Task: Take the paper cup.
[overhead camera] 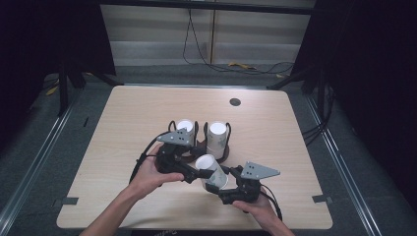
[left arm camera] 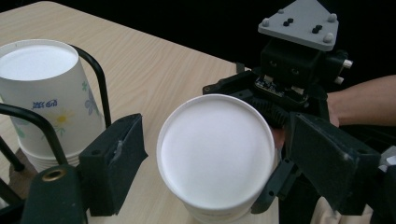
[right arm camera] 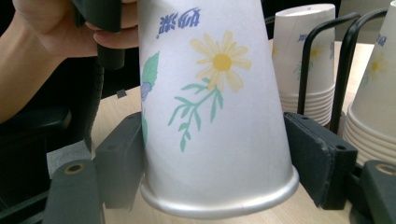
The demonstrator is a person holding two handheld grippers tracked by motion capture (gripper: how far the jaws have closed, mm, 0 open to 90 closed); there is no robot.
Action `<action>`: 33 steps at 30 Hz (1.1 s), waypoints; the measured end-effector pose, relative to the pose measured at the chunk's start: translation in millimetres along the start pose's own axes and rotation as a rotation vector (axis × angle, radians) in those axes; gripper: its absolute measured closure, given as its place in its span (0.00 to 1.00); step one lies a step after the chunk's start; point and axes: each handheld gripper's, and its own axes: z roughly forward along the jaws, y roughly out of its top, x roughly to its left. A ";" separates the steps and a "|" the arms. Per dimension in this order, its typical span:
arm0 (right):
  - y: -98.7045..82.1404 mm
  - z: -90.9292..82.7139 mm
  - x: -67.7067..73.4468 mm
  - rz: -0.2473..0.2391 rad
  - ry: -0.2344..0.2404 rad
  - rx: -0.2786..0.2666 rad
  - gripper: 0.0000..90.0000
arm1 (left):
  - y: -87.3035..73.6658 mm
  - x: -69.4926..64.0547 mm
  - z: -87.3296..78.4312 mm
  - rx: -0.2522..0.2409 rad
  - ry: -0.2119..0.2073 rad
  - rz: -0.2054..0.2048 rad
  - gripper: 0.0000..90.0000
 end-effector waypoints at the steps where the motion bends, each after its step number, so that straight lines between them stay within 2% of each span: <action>1: 0.1 0.1 -0.4 0.001 -0.001 0.004 0.29 | -0.1 0.1 -0.9 -0.001 0.004 0.002 0.20; 5: 1.0 -0.2 -1.5 -0.001 -0.003 0.028 0.30 | -1.8 3.1 -8.1 -0.017 0.035 0.006 0.19; 11: 3.6 -1.3 -4.3 -0.018 -0.019 0.067 0.30 | -8.4 8.9 -17.0 -0.026 0.044 -0.013 0.19; 15: 9.2 -3.6 -6.6 -0.031 -0.041 0.116 0.30 | -13.0 11.6 -21.6 -0.019 0.052 -0.012 0.19; 18: 12.4 -6.0 -7.9 -0.029 -0.042 0.143 0.31 | -17.8 12.5 -24.9 0.004 0.058 -0.014 0.19; 25: 17.3 -7.8 -11.1 -0.038 -0.048 0.215 0.31 | -24.4 13.4 -25.3 0.015 0.063 -0.014 0.18; 33: 31.9 -3.6 -12.8 -0.083 -0.037 0.293 0.31 | -30.1 12.2 -22.2 0.045 0.068 0.010 0.18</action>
